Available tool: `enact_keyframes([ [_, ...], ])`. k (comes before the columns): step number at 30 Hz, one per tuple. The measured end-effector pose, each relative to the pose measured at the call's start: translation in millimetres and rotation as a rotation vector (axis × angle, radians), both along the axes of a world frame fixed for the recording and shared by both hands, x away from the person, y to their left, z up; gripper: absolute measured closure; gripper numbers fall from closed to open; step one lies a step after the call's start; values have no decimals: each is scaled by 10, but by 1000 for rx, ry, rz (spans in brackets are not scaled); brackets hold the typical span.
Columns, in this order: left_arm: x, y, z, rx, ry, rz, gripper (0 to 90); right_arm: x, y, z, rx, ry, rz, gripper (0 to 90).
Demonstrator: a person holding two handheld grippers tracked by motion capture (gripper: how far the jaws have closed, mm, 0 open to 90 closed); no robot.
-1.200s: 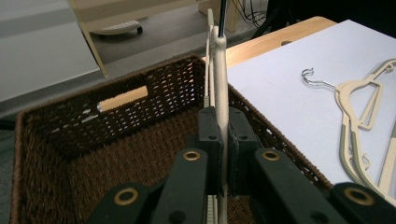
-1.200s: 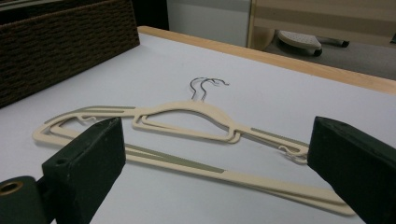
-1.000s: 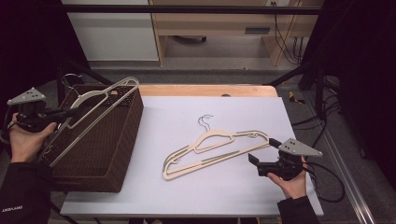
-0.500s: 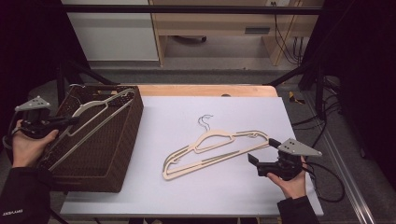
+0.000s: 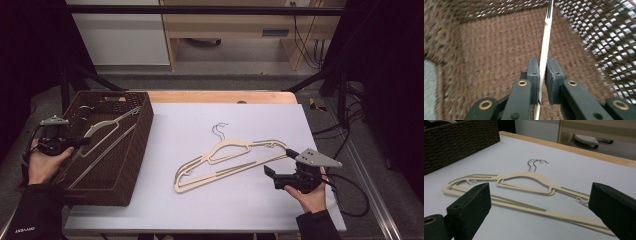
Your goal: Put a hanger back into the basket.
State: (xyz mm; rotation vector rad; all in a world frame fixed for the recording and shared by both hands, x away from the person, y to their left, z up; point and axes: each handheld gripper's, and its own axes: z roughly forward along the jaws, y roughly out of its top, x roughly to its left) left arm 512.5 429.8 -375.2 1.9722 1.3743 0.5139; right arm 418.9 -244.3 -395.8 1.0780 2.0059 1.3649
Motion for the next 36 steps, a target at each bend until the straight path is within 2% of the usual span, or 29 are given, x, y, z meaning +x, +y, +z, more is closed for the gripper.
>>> enact_keyframes([
  [6,-74,55,57,-25,-30,51,701,-1,-7,7,5,-1,-2,45],
  [9,-155,43,147,-13,-73,59,666,0,-11,7,3,-1,-2,45],
  [12,-245,3,252,-20,-122,79,612,-1,-5,4,3,0,-3,44],
  [13,-278,-19,285,-27,-139,77,573,-5,-5,4,4,0,-4,45],
  [15,-336,-74,352,-40,-172,70,560,-5,-10,9,10,-2,2,45],
  [17,-391,-147,407,-45,-198,57,522,-3,-15,13,9,-6,-5,46],
  [20,-463,-273,467,-84,-226,25,440,-13,-24,21,19,-9,-2,46],
  [21,-486,-321,485,-83,-241,14,421,-14,-25,22,19,-9,-2,46],
  [23,-544,-414,520,-101,-263,-15,407,-14,-29,23,15,-10,-5,46],
  [25,-599,-510,545,-124,-284,-42,356,-21,-42,34,25,-13,-9,46],
  [26,-646,-601,566,-138,-308,-64,342,-23,-44,39,30,-12,-10,46],
  [27,-646,-601,566,-138,-308,-64,330,-23,-44,39,30,-12,-10,46],
  [28,-670,-682,569,-168,-321,-89,316,-24,-50,44,33,-14,-10,46],
  [29,-670,-682,569,-168,-321,-89,296,-24,-50,44,33,-14,-10,46],
  [31,-676,-766,560,-198,-322,-109,268,-21,-51,44,33,-14,-8,46],
  [36,-654,-1035,543,-219,-333,-172,211,-19,-53,43,33,-14,-9,46],
])
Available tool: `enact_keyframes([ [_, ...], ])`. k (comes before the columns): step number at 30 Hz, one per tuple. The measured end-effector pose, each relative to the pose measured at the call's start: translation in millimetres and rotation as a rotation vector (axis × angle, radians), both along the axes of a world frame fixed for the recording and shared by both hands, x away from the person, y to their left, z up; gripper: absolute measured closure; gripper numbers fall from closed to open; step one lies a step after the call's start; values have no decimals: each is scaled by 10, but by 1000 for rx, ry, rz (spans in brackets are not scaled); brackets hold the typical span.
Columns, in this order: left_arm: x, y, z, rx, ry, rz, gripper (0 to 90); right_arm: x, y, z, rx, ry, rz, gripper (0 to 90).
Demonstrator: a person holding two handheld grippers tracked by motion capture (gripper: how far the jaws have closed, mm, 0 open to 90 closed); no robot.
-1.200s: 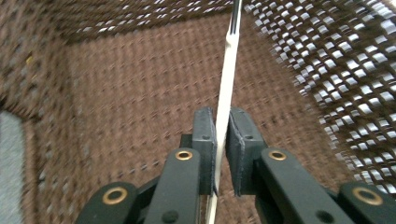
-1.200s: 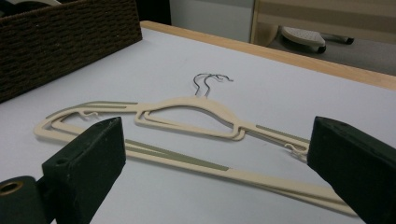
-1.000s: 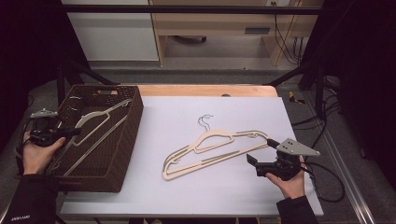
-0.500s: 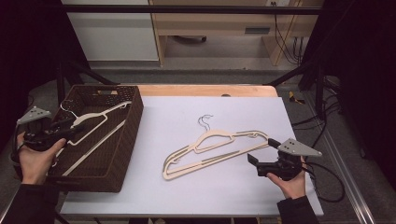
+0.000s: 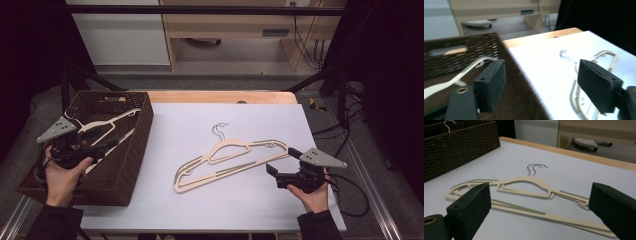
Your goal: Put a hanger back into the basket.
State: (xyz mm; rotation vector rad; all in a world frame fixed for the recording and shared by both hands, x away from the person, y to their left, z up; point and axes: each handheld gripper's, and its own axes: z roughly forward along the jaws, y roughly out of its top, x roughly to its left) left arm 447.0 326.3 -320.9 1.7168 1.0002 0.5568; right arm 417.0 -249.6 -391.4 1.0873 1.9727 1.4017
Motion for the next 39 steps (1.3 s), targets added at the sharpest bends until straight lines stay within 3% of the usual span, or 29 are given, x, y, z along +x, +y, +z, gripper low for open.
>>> enact_keyframes([
  [3,10,-194,-13,8,-12,-37,142,7,8,-3,2,3,-6,45],
  [10,6,-643,-114,25,-6,-118,86,19,-4,2,6,1,-3,44],
  [21,63,-1159,-262,90,40,-228,93,20,-1,1,5,2,-5,45],
  [28,175,-1424,-342,110,64,-263,102,21,6,-3,3,3,-2,45],
  [39,410,-1807,-653,223,140,-326,154,20,6,-4,2,2,5,46],
])
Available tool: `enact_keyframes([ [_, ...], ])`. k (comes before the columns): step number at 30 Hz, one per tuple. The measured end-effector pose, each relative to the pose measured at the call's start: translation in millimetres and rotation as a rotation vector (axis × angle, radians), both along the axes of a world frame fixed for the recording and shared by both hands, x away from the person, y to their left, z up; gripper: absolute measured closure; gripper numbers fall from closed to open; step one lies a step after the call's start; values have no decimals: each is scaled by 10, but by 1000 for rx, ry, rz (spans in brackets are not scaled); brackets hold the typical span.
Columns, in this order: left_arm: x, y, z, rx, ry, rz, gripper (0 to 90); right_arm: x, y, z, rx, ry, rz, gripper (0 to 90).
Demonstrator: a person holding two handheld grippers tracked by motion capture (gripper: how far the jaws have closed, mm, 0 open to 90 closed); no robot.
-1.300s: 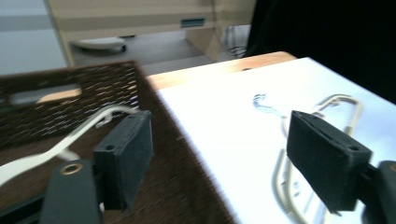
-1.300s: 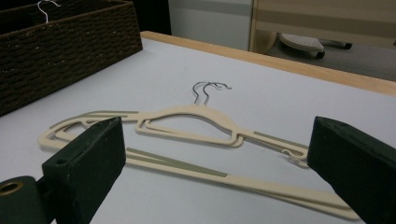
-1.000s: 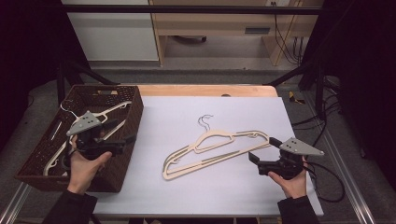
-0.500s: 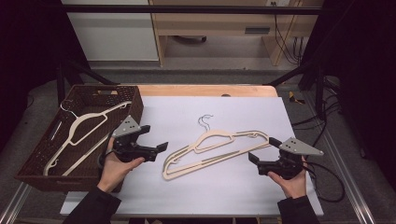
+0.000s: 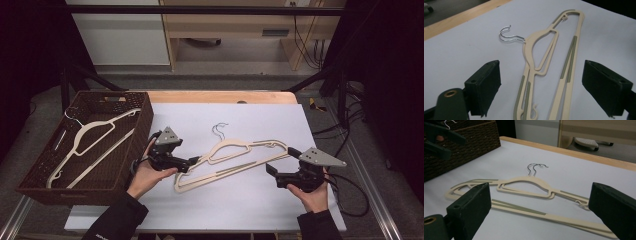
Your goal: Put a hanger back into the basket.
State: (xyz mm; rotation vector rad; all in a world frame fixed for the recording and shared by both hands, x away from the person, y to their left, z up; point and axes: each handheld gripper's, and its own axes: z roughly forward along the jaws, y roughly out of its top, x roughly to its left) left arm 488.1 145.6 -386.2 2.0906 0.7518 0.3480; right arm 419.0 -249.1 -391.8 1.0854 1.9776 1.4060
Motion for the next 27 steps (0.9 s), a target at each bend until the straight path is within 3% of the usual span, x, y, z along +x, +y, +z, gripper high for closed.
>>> enact_keyframes([
  [8,119,-125,-166,64,26,-19,202,17,34,-22,-10,6,9,46],
  [11,182,-146,-225,94,35,-23,272,15,25,-17,-8,4,8,47],
  [15,276,-183,-335,123,75,-42,353,24,33,-25,-13,5,13,47],
  [17,310,-210,-390,158,88,-58,373,24,42,-28,-11,10,12,47],
  [23,414,-250,-589,216,152,-61,487,28,50,-36,-15,9,15,48],
  [27,430,-260,-666,233,162,-54,541,27,52,-39,-19,11,17,48],
])
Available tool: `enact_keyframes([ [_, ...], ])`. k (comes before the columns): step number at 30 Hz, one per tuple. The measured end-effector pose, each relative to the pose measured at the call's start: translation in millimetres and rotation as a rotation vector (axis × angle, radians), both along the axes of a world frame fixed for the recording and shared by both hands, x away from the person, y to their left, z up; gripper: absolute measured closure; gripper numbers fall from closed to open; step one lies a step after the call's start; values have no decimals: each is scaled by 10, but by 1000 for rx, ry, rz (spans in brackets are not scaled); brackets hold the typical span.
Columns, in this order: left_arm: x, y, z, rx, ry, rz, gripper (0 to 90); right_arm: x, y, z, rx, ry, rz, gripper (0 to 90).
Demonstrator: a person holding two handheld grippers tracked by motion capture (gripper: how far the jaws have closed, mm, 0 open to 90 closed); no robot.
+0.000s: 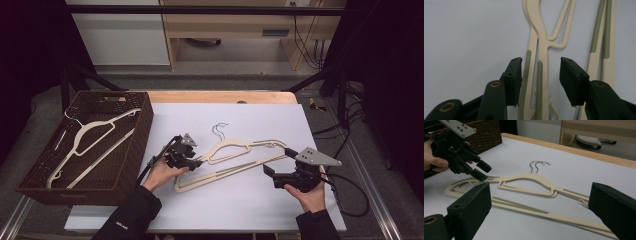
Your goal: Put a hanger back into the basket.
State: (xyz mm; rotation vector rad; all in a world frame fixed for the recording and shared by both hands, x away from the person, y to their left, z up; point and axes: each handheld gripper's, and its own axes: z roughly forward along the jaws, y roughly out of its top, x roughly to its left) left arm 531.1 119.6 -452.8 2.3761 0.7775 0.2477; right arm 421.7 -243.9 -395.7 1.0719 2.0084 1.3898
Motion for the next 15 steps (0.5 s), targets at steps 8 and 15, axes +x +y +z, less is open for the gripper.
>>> enact_keyframes([
  [8,-8,-9,-57,16,12,-6,659,0,-2,0,-2,0,1,49],
  [15,-70,-92,-87,53,18,-18,699,-1,2,2,3,0,-1,50],
])
